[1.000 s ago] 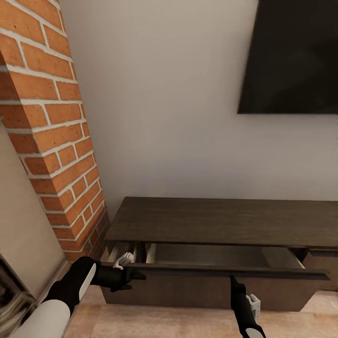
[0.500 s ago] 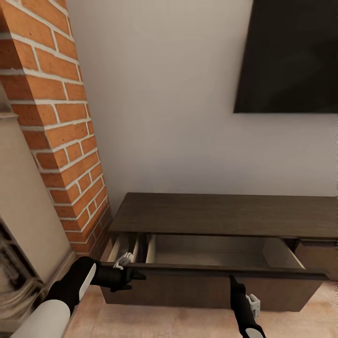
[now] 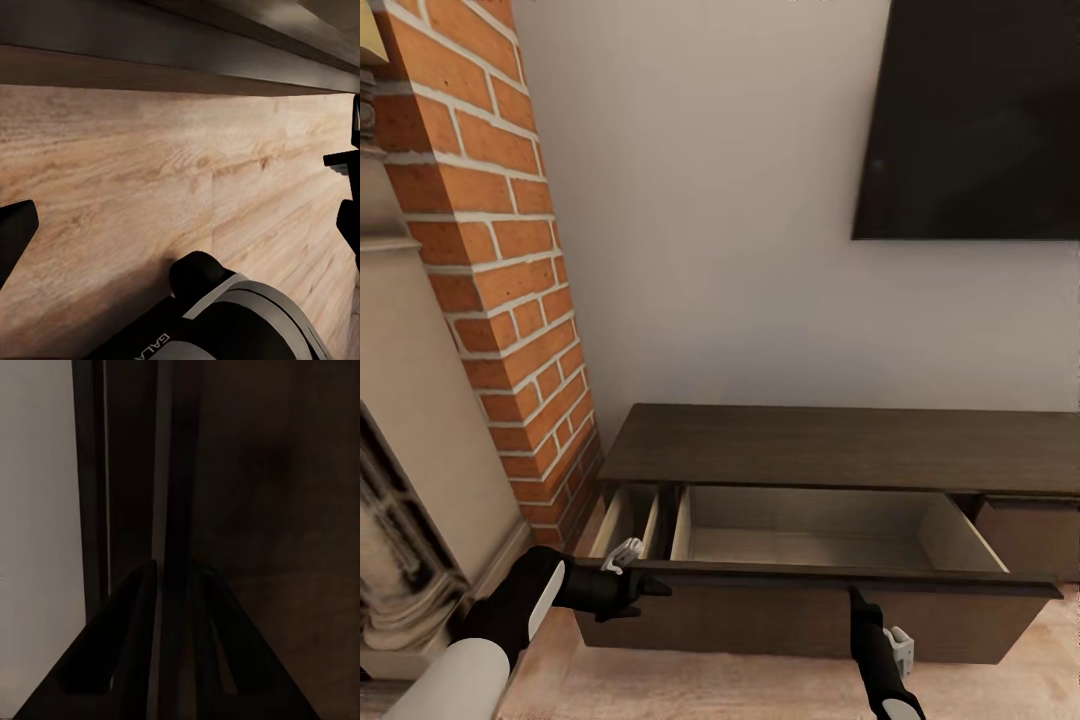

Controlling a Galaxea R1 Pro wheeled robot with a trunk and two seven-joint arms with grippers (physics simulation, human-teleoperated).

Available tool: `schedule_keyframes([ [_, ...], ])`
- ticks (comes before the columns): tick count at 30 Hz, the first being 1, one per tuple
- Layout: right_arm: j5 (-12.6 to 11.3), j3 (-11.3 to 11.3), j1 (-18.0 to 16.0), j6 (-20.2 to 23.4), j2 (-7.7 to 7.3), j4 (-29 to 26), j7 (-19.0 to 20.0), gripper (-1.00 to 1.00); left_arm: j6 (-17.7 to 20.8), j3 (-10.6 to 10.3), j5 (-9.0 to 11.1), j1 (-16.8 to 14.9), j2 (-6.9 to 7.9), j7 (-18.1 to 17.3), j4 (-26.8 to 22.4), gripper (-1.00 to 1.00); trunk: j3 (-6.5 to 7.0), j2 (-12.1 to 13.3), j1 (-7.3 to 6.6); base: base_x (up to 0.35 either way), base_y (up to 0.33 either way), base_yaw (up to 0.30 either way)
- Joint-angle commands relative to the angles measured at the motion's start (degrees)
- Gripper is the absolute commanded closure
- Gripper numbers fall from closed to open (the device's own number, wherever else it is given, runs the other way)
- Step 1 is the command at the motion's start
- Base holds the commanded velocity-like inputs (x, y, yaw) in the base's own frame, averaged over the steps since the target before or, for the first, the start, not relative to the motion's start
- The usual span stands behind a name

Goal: Place each of the two pumpkins and all three candles from the living room inside a cabinet in the living room (use any cabinet), then make sure every cabinet is closed, and position the cauldron so it is next to a table in the living room.

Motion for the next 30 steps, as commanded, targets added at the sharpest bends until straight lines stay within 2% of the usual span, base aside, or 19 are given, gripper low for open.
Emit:
schedule_keyframes([
  [1, -1.2, -0.5, -0.1, 0.2, 0.01, -0.1, 0.7, 1.00, 0.4, 0.2, -0.1, 0.0, -0.01, -0.2, 0.0, -1.00, -0.05, 0.0, -0.03, -0.078, 0.000, 0.000],
  [18, -1.2, -0.5, -0.1, 0.2, -0.03, -0.1, 0.7, 1.00, 0.3, 0.2, -0.1, 0.0, -0.01, -0.2, 0.0, -1.00, -0.05, 0.0, -0.03, -0.169, 0.000, 0.000],
  [30, -1.2, -0.5, -0.1, 0.2, 0.01, -0.1, 0.7, 1.00, 0.3, 0.2, -0.1, 0.0, -0.01, -0.2, 0.0, -1.00, -0.05, 0.0, -0.03, -0.076, 0.000, 0.000],
])
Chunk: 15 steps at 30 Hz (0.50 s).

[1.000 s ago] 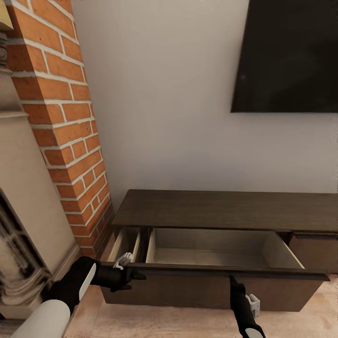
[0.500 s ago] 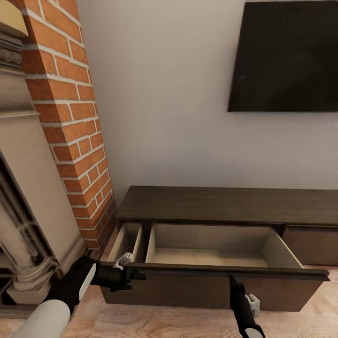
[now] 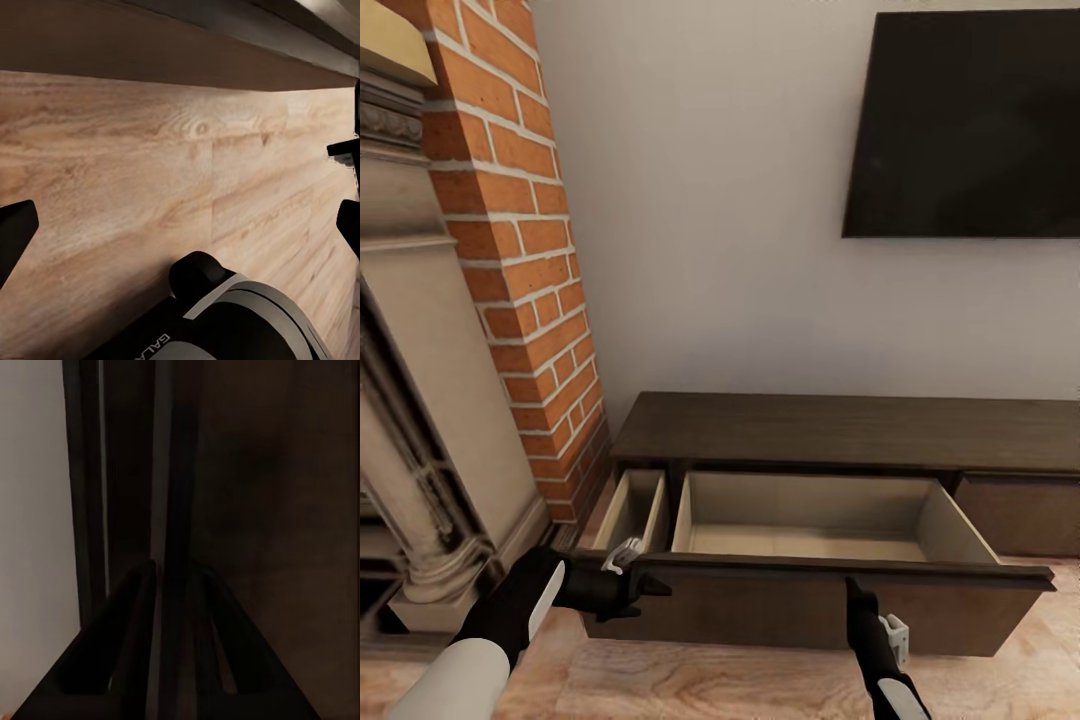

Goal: Place each of the two pumpkins and all three candles from the living room inside a cabinet in the living room (use any cabinet), then make sure every cabinet is closed, and position the cauldron so it is next to a table in the living room.

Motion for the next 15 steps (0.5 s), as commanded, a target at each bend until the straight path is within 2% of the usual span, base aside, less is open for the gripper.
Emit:
schedule_keyframes([
  [1, -1.4, -0.6, 2.2, 0.2, -0.01, -0.1, 5.3, 1.00, 0.5, 0.2, -0.1, 0.0, 0.00, -0.2, -0.1, -1.00, -0.06, 0.0, -0.05, -0.176, 0.000, 0.000],
  [2, -1.4, -0.6, 2.2, 0.2, -0.01, -0.1, 5.3, 1.00, 0.4, 0.2, -0.1, 0.0, 0.00, -0.2, 0.0, -1.00, -0.06, 0.0, -0.05, -0.108, 0.000, 0.000],
  [3, -1.4, -0.6, 2.2, 0.2, -0.01, -0.1, 5.3, -1.00, 0.4, 0.2, -0.1, 0.0, 0.00, -0.2, -0.1, -1.00, -0.06, 0.0, -0.05, -0.069, 0.000, 0.000],
  [15, -1.4, -0.6, 2.2, 0.2, -0.02, -0.1, 5.3, -1.00, 0.4, 0.2, -0.1, 0.0, 0.00, -0.2, -0.1, -1.00, -0.06, 0.0, -0.05, -0.005, 0.000, 0.000],
])
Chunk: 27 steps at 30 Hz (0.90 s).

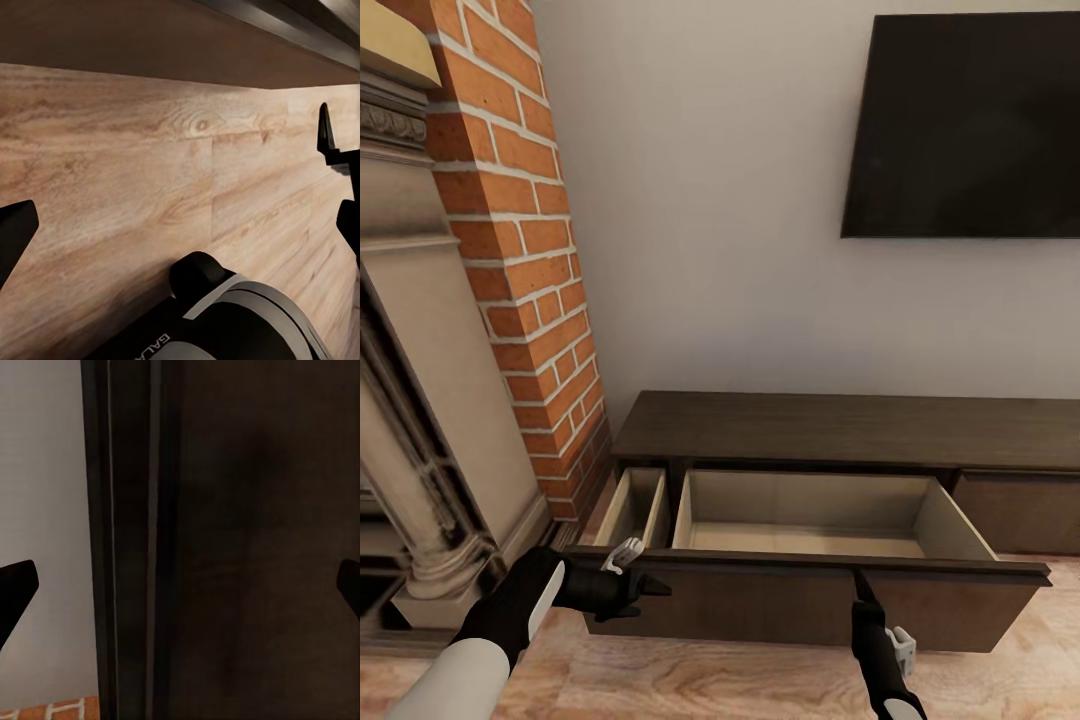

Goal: Place each of the two pumpkins and all three candles from the living room inside a cabinet in the living room (use any cabinet), then make sure every cabinet is closed, and position the cauldron so it is next to a table in the living room.

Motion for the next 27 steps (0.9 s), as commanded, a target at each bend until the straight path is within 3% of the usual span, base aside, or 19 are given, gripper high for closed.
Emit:
schedule_keyframes([
  [1, -0.4, -0.1, 0.0, 0.1, 0.03, 0.0, 0.3, -1.00, 0.4, 0.1, -0.1, 0.0, -0.02, -0.2, 0.0, -1.00, -0.05, 0.0, -0.01, 0.000, 0.000, 0.000],
  [5, -0.4, -0.1, 0.0, 0.7, -0.01, 0.0, 0.2, -1.00, 0.5, 0.3, 0.0, 0.0, 0.03, -0.2, 0.0, -1.00, -0.05, 0.0, -0.01, 0.000, 0.000, 0.000],
  [8, -0.4, -0.1, -0.1, 5.9, -0.03, 0.0, 0.2, -1.00, 0.6, 0.4, 0.0, 0.0, 0.02, -0.3, 0.0, -1.00, 0.39, 0.0, -0.07, 0.000, 0.000, 0.000],
  [21, -0.5, -0.5, 0.4, 17.0, 0.84, 5.7, 0.3, -1.00, 0.8, 0.3, -0.4, 0.0, 0.03, -0.3, 0.2, -1.00, 2.72, 5.2, -2.93, -0.001, 0.000, 0.000],
  [27, 0.0, -0.3, 0.3, 18.1, 0.18, 8.3, 0.1, -1.00, 0.8, 0.3, -0.4, 0.0, 0.13, -0.3, 0.2, -1.00, 3.80, 7.6, -4.24, -0.116, 0.000, 0.000],
])
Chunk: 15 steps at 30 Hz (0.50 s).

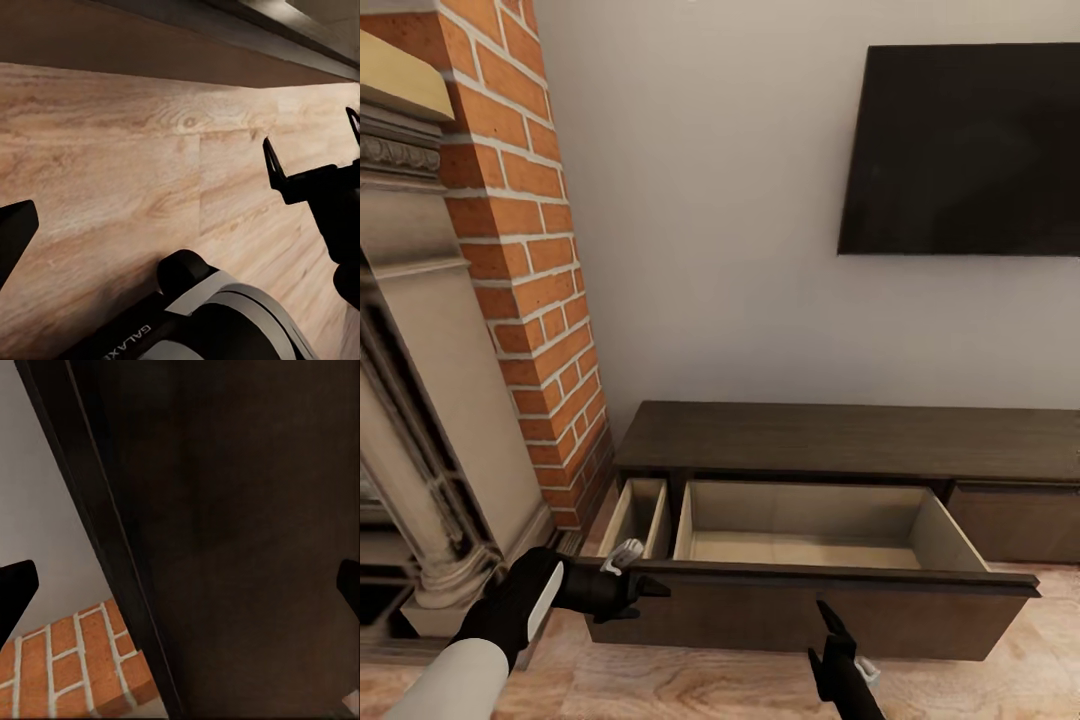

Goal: Place each of the two pumpkins and all three candles from the living room inside a cabinet in the living room (use any cabinet), then make sure every cabinet is closed, and position the cauldron so it is next to a table in the living room.

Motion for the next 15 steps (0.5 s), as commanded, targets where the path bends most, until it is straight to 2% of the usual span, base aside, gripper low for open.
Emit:
schedule_keyframes([
  [1, -0.3, -0.2, 0.0, 0.6, -0.03, 0.1, -0.6, -1.00, 0.4, 0.1, -0.2, 0.0, -0.01, -0.2, 0.0, -1.00, 0.13, 0.4, -0.24, -0.083, 0.000, 0.000],
  [4, -0.1, -0.2, 0.1, 0.6, -0.62, 0.1, -3.3, -1.00, 0.4, 0.0, -0.3, 0.0, 0.01, -0.2, 0.0, -1.00, 0.67, 1.6, -0.90, -0.238, 0.000, 0.000],
  [5, 0.0, 0.0, 0.6, 0.5, -2.18, 0.2, -3.8, -1.00, 0.4, -0.1, -0.3, 0.0, 0.01, -0.2, 0.0, -1.00, 0.85, 2.0, -1.12, -0.125, 0.000, 0.000],
  [7, 0.0, 0.0, 1.1, 0.4, -3.49, 1.5, -3.6, -1.00, 0.4, -0.1, -0.3, 0.0, 0.01, -0.2, 0.0, -1.00, 1.20, 2.8, -1.56, -0.048, 0.000, 0.000],
  [9, 0.0, 0.0, 1.2, 0.3, -3.84, 3.3, -3.3, -1.00, 0.4, -0.1, -0.3, 0.0, 0.16, -0.2, 0.0, -1.00, 1.56, 3.6, -2.00, -0.013, 0.000, 0.000],
  [15, 0.2, 0.0, 1.3, 0.2, -4.04, 4.2, -3.4, -1.00, 0.4, 0.0, -0.3, 0.0, 0.60, -0.1, 0.0, -1.00, 2.64, 6.0, -3.32, -0.002, 0.000, 0.000],
])
